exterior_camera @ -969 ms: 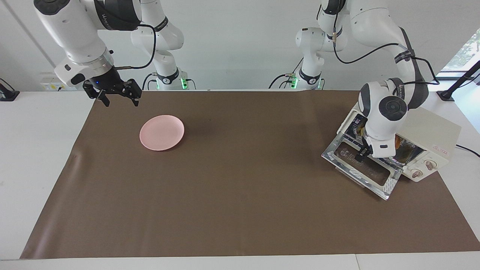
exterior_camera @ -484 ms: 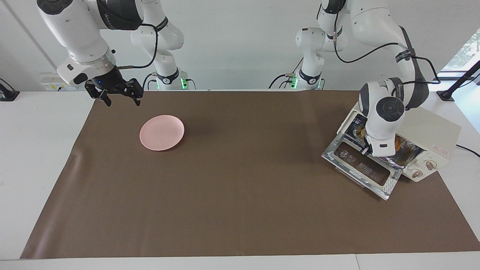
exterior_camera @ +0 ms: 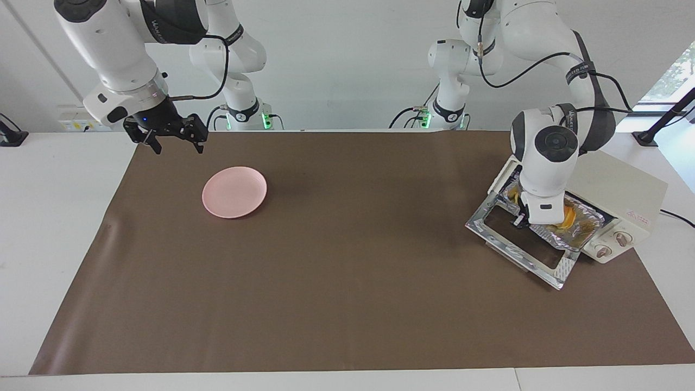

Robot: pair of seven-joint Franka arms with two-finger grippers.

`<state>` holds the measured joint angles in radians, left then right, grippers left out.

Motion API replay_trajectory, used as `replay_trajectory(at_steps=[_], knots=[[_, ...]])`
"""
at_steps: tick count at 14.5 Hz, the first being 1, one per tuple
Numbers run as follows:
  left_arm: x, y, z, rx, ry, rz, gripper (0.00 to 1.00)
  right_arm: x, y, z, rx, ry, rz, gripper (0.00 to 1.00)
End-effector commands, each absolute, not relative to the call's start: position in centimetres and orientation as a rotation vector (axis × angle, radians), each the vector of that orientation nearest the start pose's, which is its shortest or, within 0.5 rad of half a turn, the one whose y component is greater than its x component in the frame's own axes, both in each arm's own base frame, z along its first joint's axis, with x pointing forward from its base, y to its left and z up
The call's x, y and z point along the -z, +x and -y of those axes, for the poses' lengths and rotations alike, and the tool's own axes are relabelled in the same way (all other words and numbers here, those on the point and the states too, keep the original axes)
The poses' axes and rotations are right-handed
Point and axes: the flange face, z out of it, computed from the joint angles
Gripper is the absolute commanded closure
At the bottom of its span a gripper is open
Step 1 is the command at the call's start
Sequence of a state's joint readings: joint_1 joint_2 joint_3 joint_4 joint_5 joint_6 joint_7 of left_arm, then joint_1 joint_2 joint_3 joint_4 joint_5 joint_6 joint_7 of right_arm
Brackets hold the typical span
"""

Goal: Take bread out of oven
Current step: 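Grasp the foil tray with the left gripper and pull it out, then carry the foil tray with the left gripper to the table center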

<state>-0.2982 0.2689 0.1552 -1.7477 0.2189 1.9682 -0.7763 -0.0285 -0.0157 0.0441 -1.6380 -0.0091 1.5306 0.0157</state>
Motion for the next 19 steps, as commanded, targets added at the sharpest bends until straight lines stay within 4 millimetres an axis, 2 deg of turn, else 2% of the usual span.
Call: replay_trajectory(at_steps=[1,4,8,10,13,14,15,16,17,19], knots=[[-43.5,63.8,14.6,0.131,-2.898,0.725,1.00,-59.9,53.5,-0.7,-0.150,-3.145,0.034,0.00],[-43.7,62.3,21.7,0.169,-2.954,0.562,1.00,-59.9,53.5,-0.7,-0.150,-3.145,0.034,0.00],[-43.6,58.9,30.3,0.142,-3.090,0.451,1.00,-59.9,53.4,-0.7,-0.157,-3.144,0.034,0.00],[-42.7,56.5,34.7,0.177,-3.124,0.350,1.00,-59.9,53.4,-0.2,-0.155,-3.144,0.019,0.00],[-42.1,54.7,38.1,0.205,-3.144,0.217,1.00,-59.8,53.5,-0.1,-0.152,-3.144,0.005,0.00],[-41.9,54.4,38.6,0.213,-3.144,0.073,1.00,-59.8,53.5,-0.1,-0.147,-3.145,0.007,0.00],[-41.9,53.4,40.2,0.229,-3.142,-0.132,1.00,-59.7,53.5,-0.2,-0.145,-3.145,0.010,0.00],[-41.7,52.5,41.4,0.259,-3.144,-0.261,1.00,-59.9,53.5,-0.2,-0.138,-3.145,0.012,0.00],[-40.5,52.2,41.5,0.253,-3.144,-0.251,1.00,-59.8,53.6,-0.1,-0.126,-3.145,0.012,0.00],[-38.5,49.6,44.7,0.219,-3.121,-0.315,1.00,-59.7,53.7,-0.1,-0.097,-3.144,0.010,0.00]])
